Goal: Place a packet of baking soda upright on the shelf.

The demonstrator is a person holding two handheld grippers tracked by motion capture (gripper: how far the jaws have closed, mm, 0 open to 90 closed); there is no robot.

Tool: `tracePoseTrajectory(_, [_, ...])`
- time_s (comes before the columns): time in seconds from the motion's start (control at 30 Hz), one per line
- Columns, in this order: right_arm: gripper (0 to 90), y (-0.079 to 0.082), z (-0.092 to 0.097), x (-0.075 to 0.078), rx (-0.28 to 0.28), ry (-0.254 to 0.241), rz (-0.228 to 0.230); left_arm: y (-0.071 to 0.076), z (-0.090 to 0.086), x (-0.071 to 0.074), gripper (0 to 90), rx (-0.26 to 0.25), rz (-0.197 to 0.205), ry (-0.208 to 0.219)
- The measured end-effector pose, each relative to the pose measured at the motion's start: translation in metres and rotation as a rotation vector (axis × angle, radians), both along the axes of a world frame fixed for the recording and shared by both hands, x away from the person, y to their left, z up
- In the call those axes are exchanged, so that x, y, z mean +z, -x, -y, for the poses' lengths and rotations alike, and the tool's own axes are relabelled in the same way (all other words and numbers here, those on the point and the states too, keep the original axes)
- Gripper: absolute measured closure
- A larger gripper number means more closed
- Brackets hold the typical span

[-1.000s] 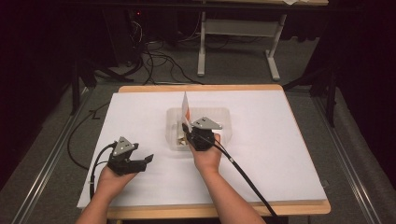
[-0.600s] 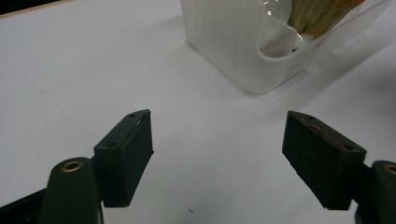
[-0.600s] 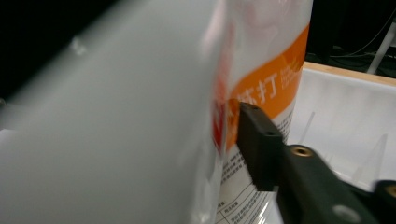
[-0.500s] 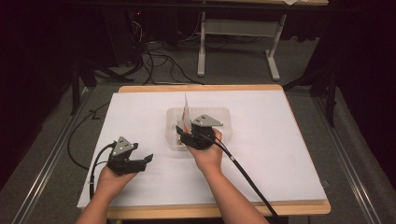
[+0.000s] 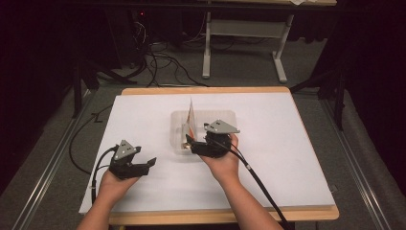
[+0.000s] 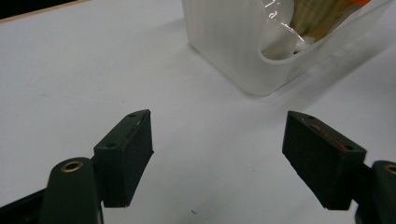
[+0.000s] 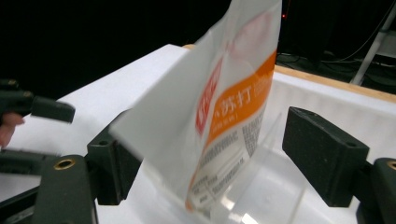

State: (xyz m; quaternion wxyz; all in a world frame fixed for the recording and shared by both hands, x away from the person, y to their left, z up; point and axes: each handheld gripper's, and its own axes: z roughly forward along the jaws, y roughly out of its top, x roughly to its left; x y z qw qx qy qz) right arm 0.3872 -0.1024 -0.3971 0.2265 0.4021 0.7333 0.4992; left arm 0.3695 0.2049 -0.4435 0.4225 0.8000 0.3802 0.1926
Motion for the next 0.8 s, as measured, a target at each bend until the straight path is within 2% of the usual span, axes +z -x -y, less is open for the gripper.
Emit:
tracePoseTrajectory(0.3, [23.7, 0.024, 0.024, -0.015, 0.013, 0.016, -0.016, -0.001, -0.003, 0.000, 24.8, 0.018, -0.002, 0.006])
tracePoseTrajectory(0.47, [24.7, 0.034, 0.037, -0.020, 0.014, 0.028, -0.009, -0.001, -0.005, 0.000, 24.8, 0.028, -0.001, 0.007])
tracePoseTrajectory(0.67, [27.2, 0.049, 0.072, -0.020, -0.012, 0.032, 0.008, -0.001, -0.007, 0.000, 24.8, 0.036, -0.002, 0.015])
tracePoseTrajectory(0.7, [28.1, 0.055, 0.087, -0.021, -0.031, 0.045, 0.017, -0.001, -0.008, 0.000, 24.8, 0.038, -0.005, 0.012])
tracePoseTrajectory(0.8, [30.0, 0.063, 0.113, -0.020, -0.069, 0.043, 0.029, -0.002, -0.009, -0.001, 24.8, 0.042, -0.009, 0.013])
